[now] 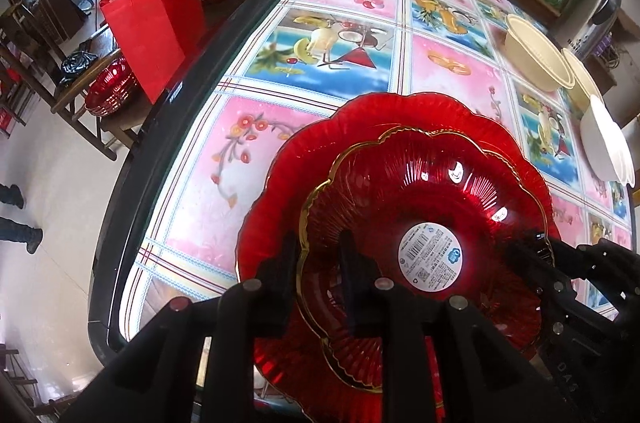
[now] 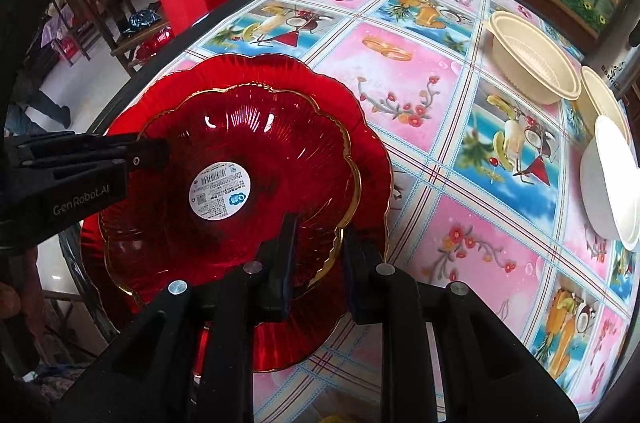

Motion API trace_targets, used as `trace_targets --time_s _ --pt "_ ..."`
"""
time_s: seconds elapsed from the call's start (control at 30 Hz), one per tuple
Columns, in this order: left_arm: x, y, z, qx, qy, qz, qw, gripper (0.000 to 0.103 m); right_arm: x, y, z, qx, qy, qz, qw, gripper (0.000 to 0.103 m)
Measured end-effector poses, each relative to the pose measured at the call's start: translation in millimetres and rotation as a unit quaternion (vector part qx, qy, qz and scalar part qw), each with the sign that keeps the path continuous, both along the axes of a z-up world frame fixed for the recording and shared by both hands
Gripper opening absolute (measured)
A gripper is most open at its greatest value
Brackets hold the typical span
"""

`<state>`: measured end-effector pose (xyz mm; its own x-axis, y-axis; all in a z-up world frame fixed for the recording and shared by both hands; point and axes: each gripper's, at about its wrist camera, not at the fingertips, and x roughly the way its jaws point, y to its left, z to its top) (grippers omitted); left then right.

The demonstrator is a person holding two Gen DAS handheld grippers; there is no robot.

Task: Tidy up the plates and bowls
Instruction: 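Lower the small red plate onto the red stack and open the right tool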

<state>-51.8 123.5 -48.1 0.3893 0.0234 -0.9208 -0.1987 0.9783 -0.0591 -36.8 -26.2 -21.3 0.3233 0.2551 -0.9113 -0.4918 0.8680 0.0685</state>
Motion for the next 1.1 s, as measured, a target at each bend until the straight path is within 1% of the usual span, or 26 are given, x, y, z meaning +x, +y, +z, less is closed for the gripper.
trace_targets --time_s 0.37,0.47,0.53,0.57,0.63,0.7,0.73,0.8,0.9,0.97,1.1 --pt "0 -3 0 0.007 -0.008 -0.006 0.9999 0.024 -9 0 6 -0.002 0.016 0.027 1.000 0.030" --pt "1 -6 0 0.004 -0.010 -0.010 0.9999 0.032 -10 -1 7 -0.001 0.027 0.032 0.999 0.032" --pt "1 -8 0 -0.003 -0.012 -0.014 0.9998 0.044 -10 -3 8 0.007 0.032 0.030 0.999 0.032" --pt "1 -9 1 -0.004 -0.013 -0.015 0.9998 0.047 -10 -4 8 0.007 0.032 0.030 0.999 0.032" --pt "0 -12 4 -0.002 -0.021 -0.017 0.9996 0.059 -11 -4 10 0.007 0.027 0.030 0.999 0.032" --pt "0 -15 8 0.006 -0.030 -0.018 0.9994 0.064 -13 -7 14 0.006 0.020 0.026 0.999 0.032" --pt "1 -16 10 0.013 -0.033 -0.017 0.9992 0.070 -13 -10 16 0.012 0.017 0.023 1.000 0.032" --pt "1 -16 14 0.013 -0.043 -0.016 0.9988 0.075 -11 -14 19 0.022 0.018 0.016 0.999 0.032" --pt "2 -16 19 0.015 -0.047 -0.011 0.9987 0.076 -9 -20 22 0.043 0.017 0.004 0.999 0.032" --pt "2 -16 24 0.023 -0.054 -0.009 0.9982 0.077 -7 -23 24 0.056 0.017 -0.001 0.998 0.032" --pt "2 -17 37 0.030 -0.068 -0.004 0.9972 0.079 -4 -26 30 0.066 0.003 -0.013 0.998 0.032"
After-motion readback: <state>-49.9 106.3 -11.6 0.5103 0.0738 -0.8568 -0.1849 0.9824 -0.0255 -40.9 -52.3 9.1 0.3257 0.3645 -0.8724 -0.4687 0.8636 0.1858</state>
